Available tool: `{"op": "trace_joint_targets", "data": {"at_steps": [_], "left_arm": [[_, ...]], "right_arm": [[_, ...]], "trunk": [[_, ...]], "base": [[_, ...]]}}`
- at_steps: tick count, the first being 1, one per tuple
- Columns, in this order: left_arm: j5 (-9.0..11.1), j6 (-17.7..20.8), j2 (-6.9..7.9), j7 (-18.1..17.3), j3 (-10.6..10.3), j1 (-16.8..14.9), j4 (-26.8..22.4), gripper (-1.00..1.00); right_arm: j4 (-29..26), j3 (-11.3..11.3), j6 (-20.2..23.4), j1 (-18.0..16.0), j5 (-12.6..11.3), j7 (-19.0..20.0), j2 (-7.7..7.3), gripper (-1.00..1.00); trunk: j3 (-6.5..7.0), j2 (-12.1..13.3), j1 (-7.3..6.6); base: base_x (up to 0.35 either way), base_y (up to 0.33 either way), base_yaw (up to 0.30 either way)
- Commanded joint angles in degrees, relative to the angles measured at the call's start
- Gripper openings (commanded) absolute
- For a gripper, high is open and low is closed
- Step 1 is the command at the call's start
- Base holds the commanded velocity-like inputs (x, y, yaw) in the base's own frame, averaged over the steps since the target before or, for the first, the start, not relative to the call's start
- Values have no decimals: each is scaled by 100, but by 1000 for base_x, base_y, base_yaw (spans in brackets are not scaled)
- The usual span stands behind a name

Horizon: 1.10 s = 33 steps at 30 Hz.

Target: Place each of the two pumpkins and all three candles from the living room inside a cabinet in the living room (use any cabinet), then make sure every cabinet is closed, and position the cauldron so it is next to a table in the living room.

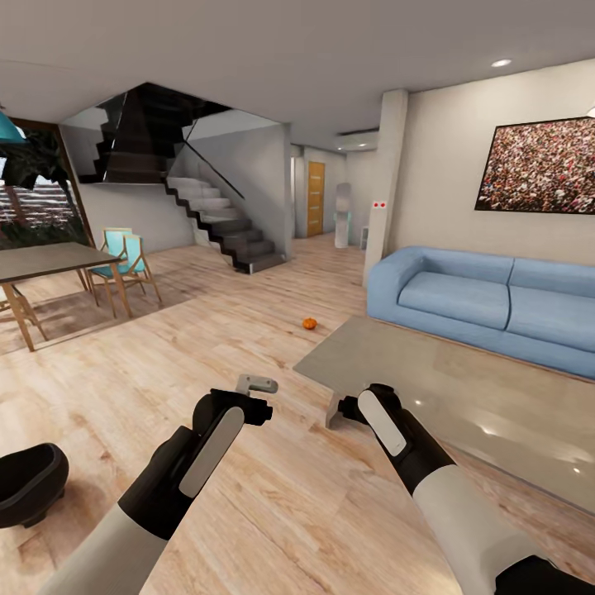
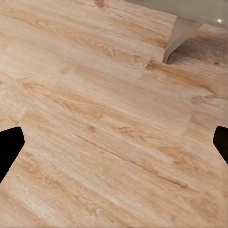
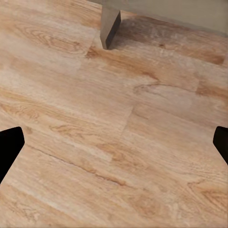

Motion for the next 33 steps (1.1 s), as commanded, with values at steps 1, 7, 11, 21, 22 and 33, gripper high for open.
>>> {"op": "trace_joint_targets", "data": {"at_steps": [1,7,11,21,22,33], "left_arm": [[56,12,1,60,-5,-5,-3,100],[56,12,1,60,-5,-5,0,100],[56,12,1,60,-5,-5,18,100],[56,12,1,60,-5,-5,10,100],[56,12,1,60,-5,-5,9,100],[56,12,1,64,-5,-5,10,100]], "right_arm": [[-6,13,4,-6,-55,-58,-3,100],[0,12,4,-5,-55,-57,-3,100],[2,12,4,-4,-55,-57,-3,100],[3,12,4,-4,-55,-57,-8,100],[3,12,4,-4,-55,-57,-9,100],[3,12,4,-4,-55,-57,-19,100]], "trunk": [[-6,-3,0],[-6,-3,0],[-6,-3,0],[-6,-3,0],[-6,-3,0],[-6,-3,0]], "base": [[10,41,-20],[-30,191,-206],[-69,210,-277],[3,30,-289],[-13,3,-290],[-86,13,-291]]}}
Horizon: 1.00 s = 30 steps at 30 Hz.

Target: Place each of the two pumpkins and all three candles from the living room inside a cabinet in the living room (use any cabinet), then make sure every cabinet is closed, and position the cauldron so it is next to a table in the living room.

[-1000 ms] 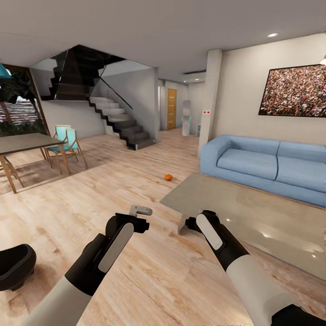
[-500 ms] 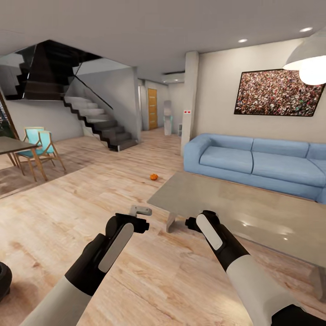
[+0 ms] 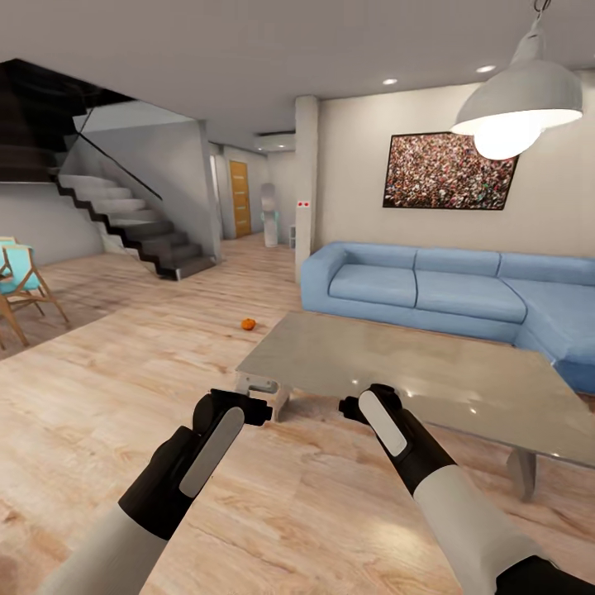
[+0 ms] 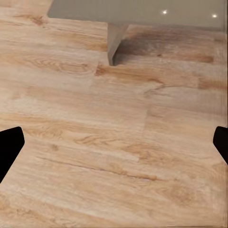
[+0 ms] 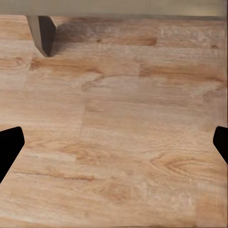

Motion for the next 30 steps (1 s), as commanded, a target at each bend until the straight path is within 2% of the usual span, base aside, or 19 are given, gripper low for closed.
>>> {"op": "trace_joint_targets", "data": {"at_steps": [1,10,30], "left_arm": [[59,12,3,59,-5,-4,-7,100],[59,12,3,57,-5,-4,-8,100],[59,12,3,60,-5,-4,-8,100]], "right_arm": [[-3,14,3,-7,-54,-59,-1,100],[9,14,3,-9,-54,-59,-8,100],[96,6,3,-9,-54,-59,-10,100]], "trunk": [[-6,-4,-2],[-6,-4,-2],[-6,-4,-2]], "base": [[-178,89,-291],[-169,114,-291],[-33,25,-292]]}}
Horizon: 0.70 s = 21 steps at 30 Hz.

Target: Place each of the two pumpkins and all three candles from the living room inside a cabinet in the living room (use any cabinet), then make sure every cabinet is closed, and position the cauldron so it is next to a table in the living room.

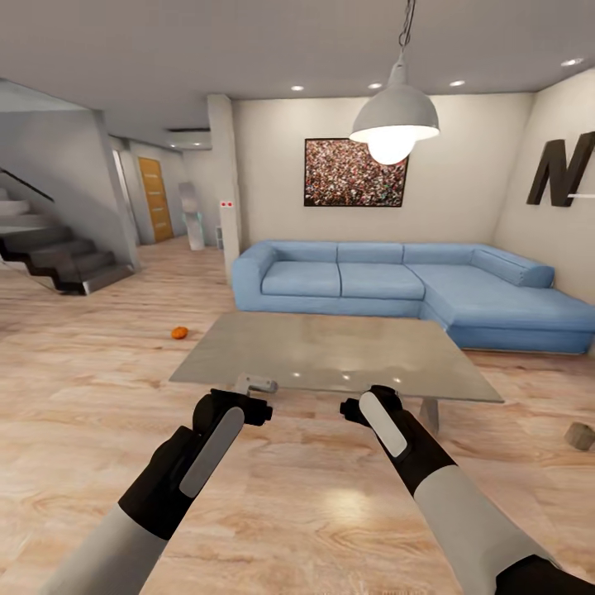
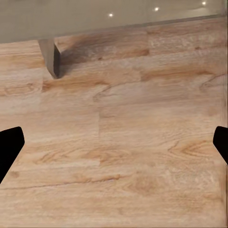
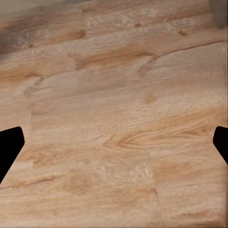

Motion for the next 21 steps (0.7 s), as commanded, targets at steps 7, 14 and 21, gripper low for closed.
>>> {"op": "trace_joint_targets", "data": {"at_steps": [7,14,21], "left_arm": [[57,13,2,59,-6,-4,-6,100],[57,13,2,65,-8,-4,-14,100],[57,13,0,65,-13,-4,-9,100]], "right_arm": [[1,14,3,-6,-54,-57,-2,100],[2,14,3,-6,-54,-57,-2,100],[2,14,3,-5,-54,-57,-2,100]], "trunk": [[-6,-3,-1],[-6,-3,-1],[-6,-3,-1]], "base": [[-54,38,-293],[-50,30,-293],[-59,30,-293]]}}
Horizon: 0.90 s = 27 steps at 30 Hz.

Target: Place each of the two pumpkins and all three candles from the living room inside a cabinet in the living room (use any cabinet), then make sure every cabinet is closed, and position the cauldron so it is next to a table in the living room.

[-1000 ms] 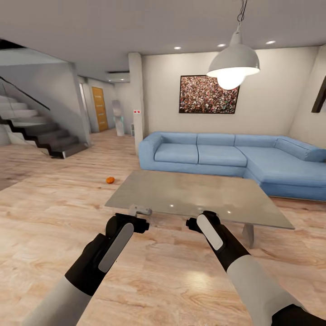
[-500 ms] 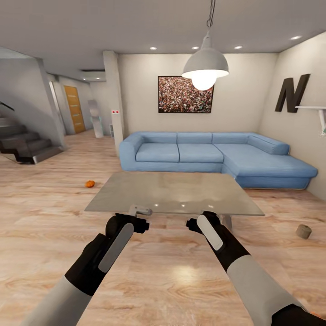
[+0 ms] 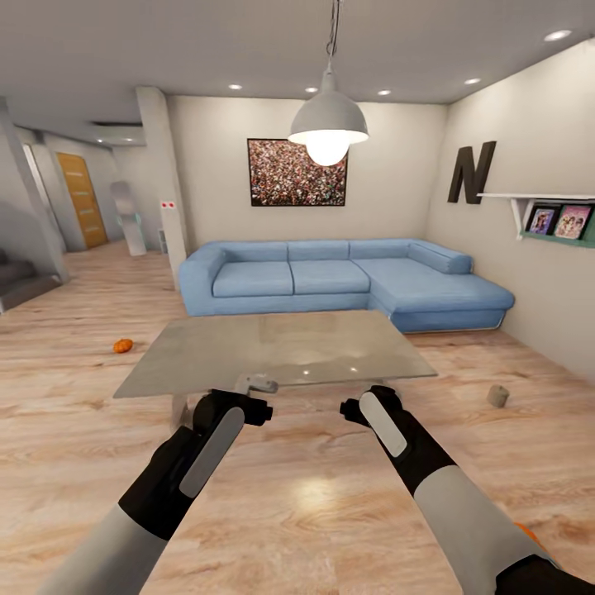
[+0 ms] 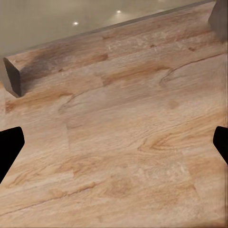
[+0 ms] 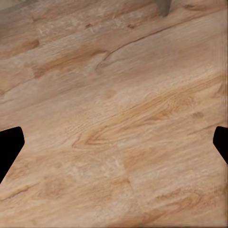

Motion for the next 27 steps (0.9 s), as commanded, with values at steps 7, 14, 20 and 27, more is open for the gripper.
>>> {"op": "trace_joint_targets", "data": {"at_steps": [7,14,20,27], "left_arm": [[57,14,3,60,0,-4,-7,100],[57,14,3,60,0,-4,-9,100],[56,14,3,61,-3,-4,-4,100],[54,14,2,61,-5,-4,-9,100]], "right_arm": [[-4,15,3,-7,-54,-57,-2,100],[-4,15,3,-8,-54,-57,-2,100],[-4,15,3,-8,-54,-57,-2,100],[5,15,3,-7,-54,-57,-2,100]], "trunk": [[-6,-3,-1],[-6,-3,-1],[-6,-3,-1],[-6,-3,-1]], "base": [[-34,18,-293],[-3,2,-293],[0,0,-293],[0,0,-293]]}}
